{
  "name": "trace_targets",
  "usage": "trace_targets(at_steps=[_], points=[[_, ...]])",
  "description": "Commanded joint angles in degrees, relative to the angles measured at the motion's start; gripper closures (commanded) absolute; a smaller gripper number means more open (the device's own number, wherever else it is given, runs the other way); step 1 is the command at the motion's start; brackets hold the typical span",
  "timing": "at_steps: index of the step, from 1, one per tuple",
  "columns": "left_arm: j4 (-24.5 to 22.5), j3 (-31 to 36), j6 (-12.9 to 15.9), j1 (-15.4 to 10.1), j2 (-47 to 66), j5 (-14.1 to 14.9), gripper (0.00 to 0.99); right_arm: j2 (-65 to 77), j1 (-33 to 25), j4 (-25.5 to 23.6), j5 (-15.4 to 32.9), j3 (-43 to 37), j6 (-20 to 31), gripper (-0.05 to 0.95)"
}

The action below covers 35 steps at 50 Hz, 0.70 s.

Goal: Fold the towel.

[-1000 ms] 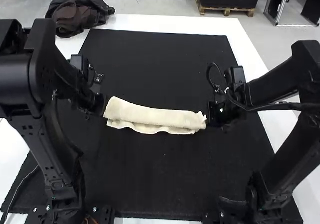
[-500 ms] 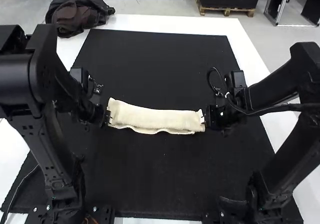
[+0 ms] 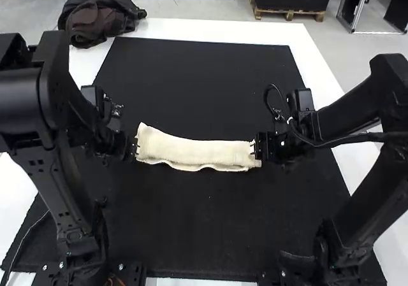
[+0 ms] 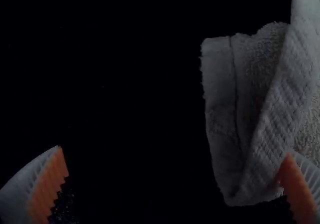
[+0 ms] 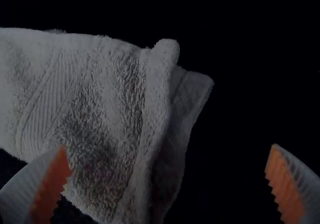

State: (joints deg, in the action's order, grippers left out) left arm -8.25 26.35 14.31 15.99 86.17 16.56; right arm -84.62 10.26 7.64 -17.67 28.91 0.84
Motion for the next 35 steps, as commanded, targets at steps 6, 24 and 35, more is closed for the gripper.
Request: trace_targets(at_steps=[6, 24, 35], points=[[-1.4, 1.3, -0.2, 3.1, -2.7, 2.0, 0.03, -1.9, 0.6, 3.3, -0.2, 0.2, -0.3, 0.0], [0.9, 4.8, -3.7, 3.1, -5.8, 2.3, 0.03, -8.1, 2.4, 7.1, 0.2, 2.4, -0.8, 0.0], [1.4, 4.6, -4.5, 3.2, -7.8, 2.4, 0.03, -11.2, 3.1, 9.0, 0.4, 3.6, -1.0, 0.0]])
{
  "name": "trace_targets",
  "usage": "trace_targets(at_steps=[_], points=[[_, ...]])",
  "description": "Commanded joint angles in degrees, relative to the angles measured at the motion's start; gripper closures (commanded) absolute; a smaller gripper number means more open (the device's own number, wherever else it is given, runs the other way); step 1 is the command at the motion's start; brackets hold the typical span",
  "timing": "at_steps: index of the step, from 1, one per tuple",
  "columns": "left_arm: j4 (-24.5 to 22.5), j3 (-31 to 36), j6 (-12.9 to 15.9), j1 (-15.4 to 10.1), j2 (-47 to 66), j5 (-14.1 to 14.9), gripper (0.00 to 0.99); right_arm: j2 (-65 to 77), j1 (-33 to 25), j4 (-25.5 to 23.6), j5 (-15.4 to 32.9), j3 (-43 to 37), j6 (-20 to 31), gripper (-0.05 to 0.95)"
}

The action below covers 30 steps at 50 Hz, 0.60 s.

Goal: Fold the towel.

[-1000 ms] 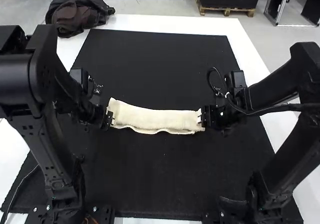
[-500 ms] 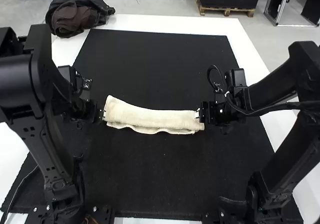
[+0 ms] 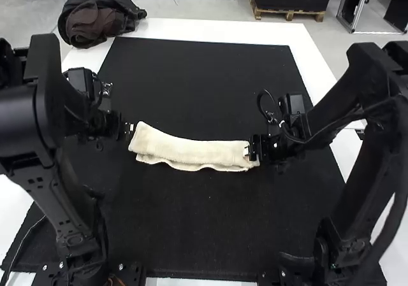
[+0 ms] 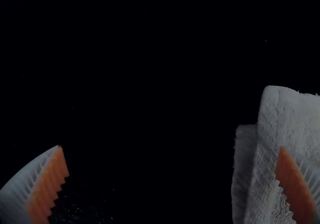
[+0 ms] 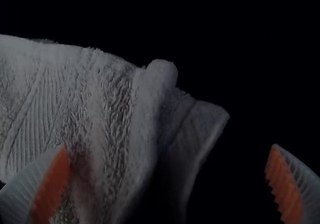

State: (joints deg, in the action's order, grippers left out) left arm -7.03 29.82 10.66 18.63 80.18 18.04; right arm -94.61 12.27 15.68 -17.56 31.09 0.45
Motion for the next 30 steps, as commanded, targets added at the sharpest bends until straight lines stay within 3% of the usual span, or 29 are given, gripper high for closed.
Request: trace_targets(at_steps=[1, 22, 26, 30], points=[[0.3, 1.1, -1.0, 0.6, -2.0, 0.9, 0.03, -1.5, 1.2, 1.1, 0.2, 1.4, -0.6, 0.0], [1.4, 0.9, -1.9, 0.5, -4.2, 1.0, 0.03, -5.9, 1.4, 3.7, 0.2, 2.4, -1.3, 0.01], [1.6, 0.9, -2.0, 0.5, -4.2, 0.9, 0.03, -6.8, 1.7, 3.7, -0.1, 2.6, -1.3, 0.1], [1.7, 0.9, -2.0, 0.5, -4.2, 0.9, 0.03, -7.1, 2.4, 3.7, -0.3, 2.6, -1.2, 0.29]])
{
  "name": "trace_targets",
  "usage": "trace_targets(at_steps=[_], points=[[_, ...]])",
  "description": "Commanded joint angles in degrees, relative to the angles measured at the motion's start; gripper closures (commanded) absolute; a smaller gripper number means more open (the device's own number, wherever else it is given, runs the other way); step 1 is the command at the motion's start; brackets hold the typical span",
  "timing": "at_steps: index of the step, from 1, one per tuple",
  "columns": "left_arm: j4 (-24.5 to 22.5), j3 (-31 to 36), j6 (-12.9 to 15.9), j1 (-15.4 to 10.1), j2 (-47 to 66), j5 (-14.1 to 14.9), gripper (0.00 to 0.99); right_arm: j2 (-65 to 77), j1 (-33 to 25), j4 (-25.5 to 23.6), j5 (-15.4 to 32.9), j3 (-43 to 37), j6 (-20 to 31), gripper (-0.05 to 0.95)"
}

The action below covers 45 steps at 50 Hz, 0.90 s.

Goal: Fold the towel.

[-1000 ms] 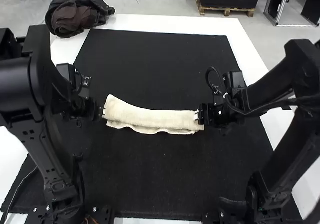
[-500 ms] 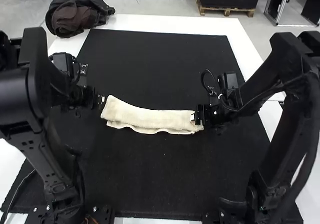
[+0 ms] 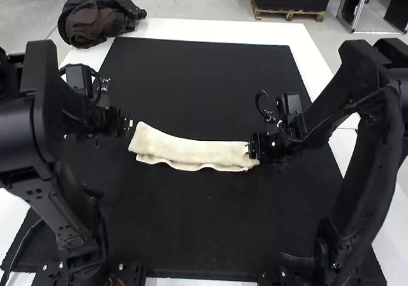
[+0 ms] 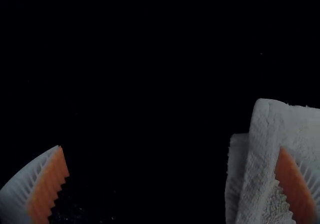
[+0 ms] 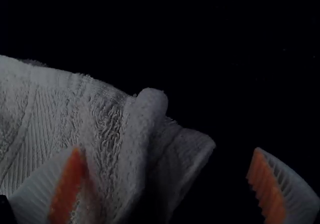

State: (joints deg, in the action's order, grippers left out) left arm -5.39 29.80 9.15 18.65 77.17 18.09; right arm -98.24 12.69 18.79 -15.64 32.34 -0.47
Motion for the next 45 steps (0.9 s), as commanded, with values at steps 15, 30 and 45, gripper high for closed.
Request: trace_targets(at_steps=[15, 30, 45], points=[[0.2, 0.9, -0.6, 0.6, -1.4, 0.9, 0.03, -3.5, 4.4, 0.4, -3.2, 1.6, 0.2, 0.92], [0.4, 0.9, -1.1, 0.6, -1.4, 0.9, 0.03, -0.9, 3.7, -3.7, -4.3, 2.7, 0.0, 0.92], [1.1, 0.9, -1.1, 0.6, -1.4, 0.9, 0.03, 6.8, 0.0, -10.3, -5.9, 5.5, -0.8, 0.92]])
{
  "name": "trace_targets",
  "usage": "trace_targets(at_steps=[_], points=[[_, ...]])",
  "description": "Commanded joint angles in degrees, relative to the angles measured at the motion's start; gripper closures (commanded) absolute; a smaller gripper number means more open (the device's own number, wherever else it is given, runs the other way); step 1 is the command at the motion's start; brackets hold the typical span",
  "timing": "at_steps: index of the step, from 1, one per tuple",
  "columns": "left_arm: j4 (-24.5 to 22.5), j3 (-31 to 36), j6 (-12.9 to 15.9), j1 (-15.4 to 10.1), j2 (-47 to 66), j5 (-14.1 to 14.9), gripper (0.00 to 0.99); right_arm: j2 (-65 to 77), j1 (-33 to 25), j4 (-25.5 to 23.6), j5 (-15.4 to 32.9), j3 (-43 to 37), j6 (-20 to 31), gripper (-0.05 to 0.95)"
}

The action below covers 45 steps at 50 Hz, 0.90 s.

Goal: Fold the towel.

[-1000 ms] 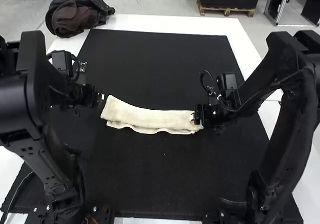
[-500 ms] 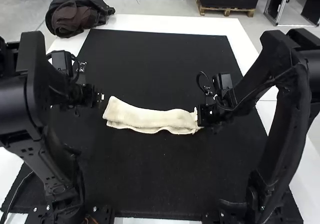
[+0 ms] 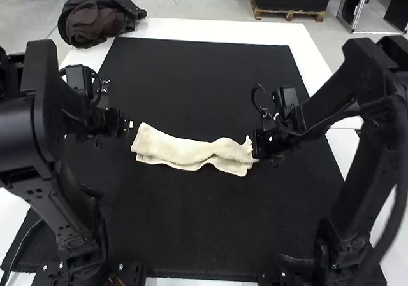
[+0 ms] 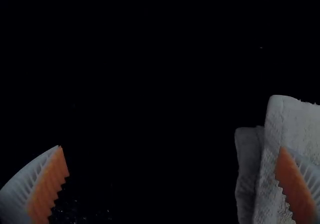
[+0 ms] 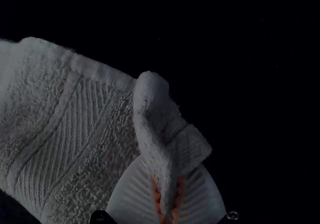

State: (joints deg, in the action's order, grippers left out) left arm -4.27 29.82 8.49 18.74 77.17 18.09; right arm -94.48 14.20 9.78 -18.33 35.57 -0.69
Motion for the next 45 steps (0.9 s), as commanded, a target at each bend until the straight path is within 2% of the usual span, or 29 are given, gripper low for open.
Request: trace_targets(at_steps=[1, 22, 36, 45], points=[[0.0, 0.8, -0.5, 0.5, -1.4, 0.9, 0.03, 3.4, -1.6, -1.8, -3.3, 2.5, -0.5, 0.92], [-1.1, 0.3, -0.6, 0.5, -1.5, 0.3, 0.03, 8.4, -1.4, -11.5, -7.7, 9.4, -1.3, 0.92], [-1.4, 0.1, -0.6, 2.2, -1.5, 0.1, 0.03, 8.8, 4.5, -12.8, -9.1, 13.1, -4.4, 0.92], [-1.9, 0.1, -0.4, 4.4, -1.5, 0.1, 0.03, 8.0, 10.5, -11.8, -8.8, 14.5, -7.1, 0.92]])
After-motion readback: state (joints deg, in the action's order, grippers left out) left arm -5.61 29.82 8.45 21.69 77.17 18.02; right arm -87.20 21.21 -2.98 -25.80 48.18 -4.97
